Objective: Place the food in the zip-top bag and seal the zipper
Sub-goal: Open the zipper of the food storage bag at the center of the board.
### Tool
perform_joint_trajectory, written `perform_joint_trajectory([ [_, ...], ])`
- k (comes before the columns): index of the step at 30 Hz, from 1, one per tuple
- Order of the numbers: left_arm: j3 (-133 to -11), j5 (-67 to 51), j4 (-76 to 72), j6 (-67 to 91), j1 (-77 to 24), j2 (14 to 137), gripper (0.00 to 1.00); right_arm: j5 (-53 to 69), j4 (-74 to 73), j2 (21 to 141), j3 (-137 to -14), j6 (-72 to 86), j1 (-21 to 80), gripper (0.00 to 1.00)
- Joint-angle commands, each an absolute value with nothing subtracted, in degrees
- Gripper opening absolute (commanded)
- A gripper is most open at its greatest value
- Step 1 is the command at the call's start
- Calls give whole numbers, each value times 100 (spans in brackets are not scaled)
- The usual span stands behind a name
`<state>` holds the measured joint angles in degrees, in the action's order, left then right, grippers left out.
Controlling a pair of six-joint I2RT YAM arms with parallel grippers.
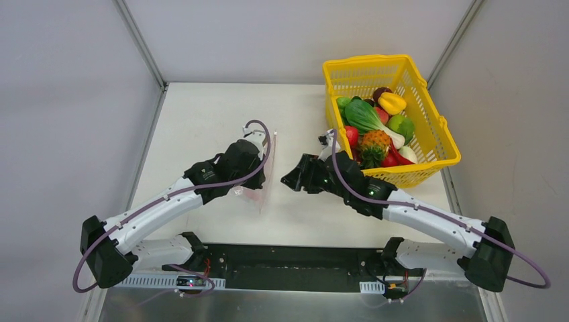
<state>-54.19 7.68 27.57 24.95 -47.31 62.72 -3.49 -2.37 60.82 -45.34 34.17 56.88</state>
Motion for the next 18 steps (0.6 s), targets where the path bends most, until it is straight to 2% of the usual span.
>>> perform_joint_trajectory([
  [1, -5298, 515, 2449, 2708, -4788, 6098, 0, -259, 281, 6709, -5245, 3649, 5695, 62],
  [8, -5264, 510, 2478, 2646, -4800, 5972, 0, -581, 380, 7445, -5612, 3722, 5689, 51],
  [17, -5241, 401, 2487, 2575, -4812, 5945, 0, -635, 387, 8223, -5988, 3608, 5673, 44],
  [18, -5228, 415, 2487, 2581, -4815, 5949, 0, -621, 386, 8285, -6015, 3597, 5669, 40],
])
